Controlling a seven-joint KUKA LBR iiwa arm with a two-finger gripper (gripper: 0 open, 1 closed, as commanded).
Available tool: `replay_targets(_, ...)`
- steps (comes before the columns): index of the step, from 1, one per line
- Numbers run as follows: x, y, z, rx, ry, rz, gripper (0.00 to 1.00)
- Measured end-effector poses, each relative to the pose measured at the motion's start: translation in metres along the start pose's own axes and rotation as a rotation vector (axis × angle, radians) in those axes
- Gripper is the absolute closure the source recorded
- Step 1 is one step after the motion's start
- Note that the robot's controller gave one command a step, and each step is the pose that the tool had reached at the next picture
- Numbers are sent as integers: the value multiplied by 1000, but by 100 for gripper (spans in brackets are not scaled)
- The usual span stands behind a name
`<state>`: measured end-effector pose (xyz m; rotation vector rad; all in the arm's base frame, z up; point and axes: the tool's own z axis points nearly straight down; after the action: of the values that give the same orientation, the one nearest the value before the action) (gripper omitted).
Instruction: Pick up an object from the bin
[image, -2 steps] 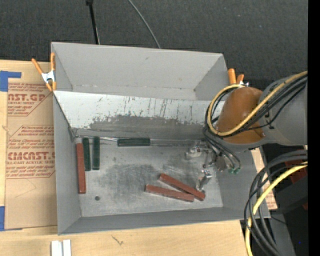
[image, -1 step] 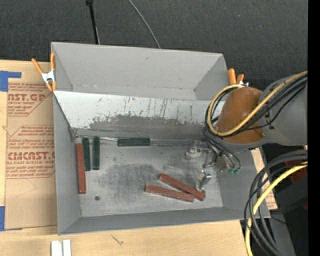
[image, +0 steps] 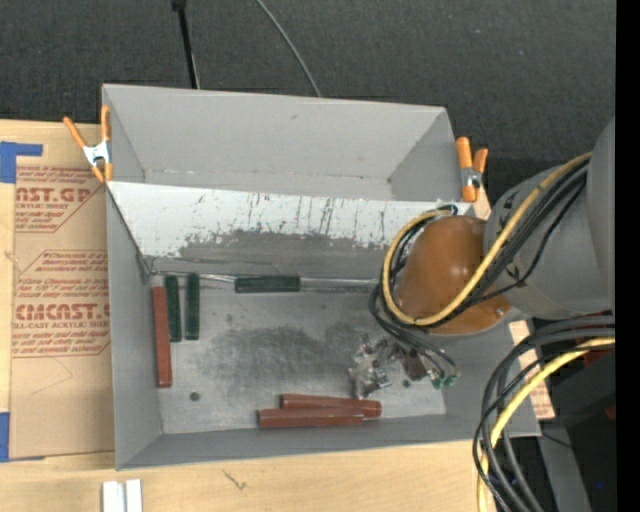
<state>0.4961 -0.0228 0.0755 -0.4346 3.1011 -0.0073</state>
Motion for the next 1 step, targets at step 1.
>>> replay_targets(1, -6, 1, -1, 3, -27, 1, 0)
